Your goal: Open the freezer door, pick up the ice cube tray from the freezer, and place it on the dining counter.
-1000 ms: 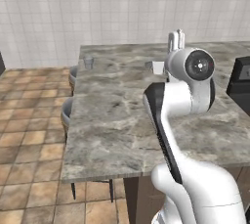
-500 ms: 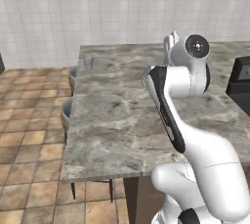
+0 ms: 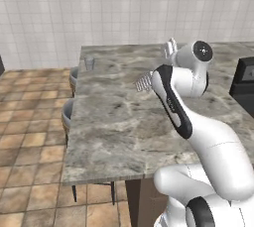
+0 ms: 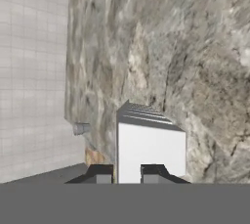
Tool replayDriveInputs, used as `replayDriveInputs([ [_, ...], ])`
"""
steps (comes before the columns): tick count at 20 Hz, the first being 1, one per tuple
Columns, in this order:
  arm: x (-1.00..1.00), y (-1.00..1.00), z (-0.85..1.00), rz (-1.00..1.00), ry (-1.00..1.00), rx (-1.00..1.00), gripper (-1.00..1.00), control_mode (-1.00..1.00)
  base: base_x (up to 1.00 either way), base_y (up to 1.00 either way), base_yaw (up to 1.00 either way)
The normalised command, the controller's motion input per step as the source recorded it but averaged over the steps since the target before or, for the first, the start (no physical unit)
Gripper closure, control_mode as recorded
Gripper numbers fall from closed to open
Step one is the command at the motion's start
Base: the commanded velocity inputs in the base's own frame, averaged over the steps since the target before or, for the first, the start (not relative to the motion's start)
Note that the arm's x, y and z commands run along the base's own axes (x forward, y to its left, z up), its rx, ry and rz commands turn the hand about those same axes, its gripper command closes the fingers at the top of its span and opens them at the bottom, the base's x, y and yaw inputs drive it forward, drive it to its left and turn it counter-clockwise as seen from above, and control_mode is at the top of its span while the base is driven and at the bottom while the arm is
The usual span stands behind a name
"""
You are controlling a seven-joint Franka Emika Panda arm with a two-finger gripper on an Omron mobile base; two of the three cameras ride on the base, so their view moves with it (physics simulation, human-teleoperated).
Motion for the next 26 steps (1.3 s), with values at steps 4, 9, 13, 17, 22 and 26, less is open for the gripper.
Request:
replayDriveInputs([
  [4, 0.56, 0.0, -0.26, 0.14, -0.04, 0.0, 1.0, -1.0, 0.0, 0.0, 0.0],
  [9, 0.64, -0.01, -0.12, 0.11, 0.0, 0.02, 1.0, -1.0, 0.0, 0.0, 0.0],
  [13, 0.55, 0.0, -0.02, 0.08, 0.05, 0.02, 1.0, -1.0, 0.0, 0.0, 0.0],
  [17, 0.51, 0.0, -0.22, 0.06, 0.04, 0.0, 1.0, -1.0, 0.0, 0.0, 0.0],
  [22, 0.35, 0.0, -0.4, 0.02, -0.03, 0.0, 1.0, -1.0, 0.0, 0.0, 0.0],
  [26, 0.31, 0.0, -0.31, 0.0, -0.05, 0.0, 1.0, -1.0, 0.0, 0.0, 0.0],
])
